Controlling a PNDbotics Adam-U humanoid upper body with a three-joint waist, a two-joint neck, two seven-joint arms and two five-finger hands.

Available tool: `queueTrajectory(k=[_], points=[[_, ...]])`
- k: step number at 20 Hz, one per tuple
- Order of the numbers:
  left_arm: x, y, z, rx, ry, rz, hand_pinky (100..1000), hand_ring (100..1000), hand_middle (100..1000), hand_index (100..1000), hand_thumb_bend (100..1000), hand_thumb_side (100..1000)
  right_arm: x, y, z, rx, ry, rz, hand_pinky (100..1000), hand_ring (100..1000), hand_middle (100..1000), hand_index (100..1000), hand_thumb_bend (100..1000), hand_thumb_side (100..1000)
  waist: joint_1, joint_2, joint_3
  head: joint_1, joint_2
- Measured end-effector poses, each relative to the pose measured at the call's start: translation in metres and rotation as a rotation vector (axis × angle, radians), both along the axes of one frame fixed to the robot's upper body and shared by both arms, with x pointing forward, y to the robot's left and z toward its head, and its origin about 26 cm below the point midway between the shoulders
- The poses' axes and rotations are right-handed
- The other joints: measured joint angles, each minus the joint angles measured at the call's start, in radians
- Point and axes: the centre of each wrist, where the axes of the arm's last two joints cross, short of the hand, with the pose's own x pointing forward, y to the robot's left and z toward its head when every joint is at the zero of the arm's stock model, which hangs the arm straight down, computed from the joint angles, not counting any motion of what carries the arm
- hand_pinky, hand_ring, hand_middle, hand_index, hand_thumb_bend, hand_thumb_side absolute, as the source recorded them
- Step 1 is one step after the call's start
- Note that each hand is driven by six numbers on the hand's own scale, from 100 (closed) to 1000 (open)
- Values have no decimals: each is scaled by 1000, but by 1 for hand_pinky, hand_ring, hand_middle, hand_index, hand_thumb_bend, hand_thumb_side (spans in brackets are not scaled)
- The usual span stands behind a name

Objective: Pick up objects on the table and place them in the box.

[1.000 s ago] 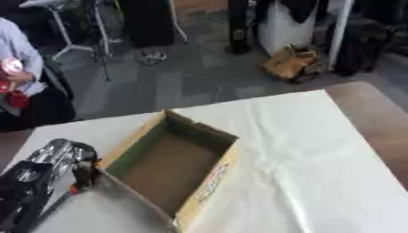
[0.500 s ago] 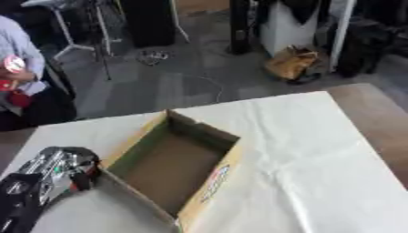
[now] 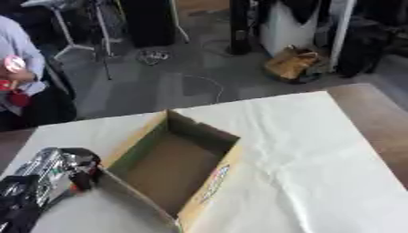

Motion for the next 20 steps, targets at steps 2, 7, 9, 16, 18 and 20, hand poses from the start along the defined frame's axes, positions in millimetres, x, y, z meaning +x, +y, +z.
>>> queueTrajectory(k=[2, 7, 9, 16, 18, 20], points=[[0, 0, 0, -4, -2, 4, 843, 927, 959, 948, 100, 253, 0, 0, 0, 0, 0, 0, 843, 831, 634, 701, 100, 1000, 0, 0, 0, 0, 0], [0, 1, 0, -12, -13, 17, 822, 906, 935, 932, 100, 251, 0, 0, -1, 3, 0, 1, 843, 831, 634, 701, 100, 1000, 0, 0, -1, 0, 0], [0, 1, 0, -14, -19, 23, 806, 892, 918, 919, 100, 252, 0, 1, -1, 5, 0, 1, 843, 831, 634, 701, 100, 1000, 0, 0, -1, 0, 0], [0, 3, -1, -15, -31, 41, 788, 875, 897, 887, 100, 249, 1, 1, 0, 5, -3, 2, 843, 831, 634, 701, 100, 1000, 0, 0, -3, 0, -3], [0, 4, -1, -14, -36, 43, 786, 871, 892, 883, 100, 249, 1, 1, 0, 5, -3, 2, 843, 831, 634, 701, 100, 1000, 0, 1, -3, 1, -7], [0, 5, 0, -13, -39, 46, 783, 869, 891, 881, 100, 248, 1, 1, 0, 5, -4, 2, 843, 831, 634, 701, 100, 1000, 0, 1, -3, 2, -8]])
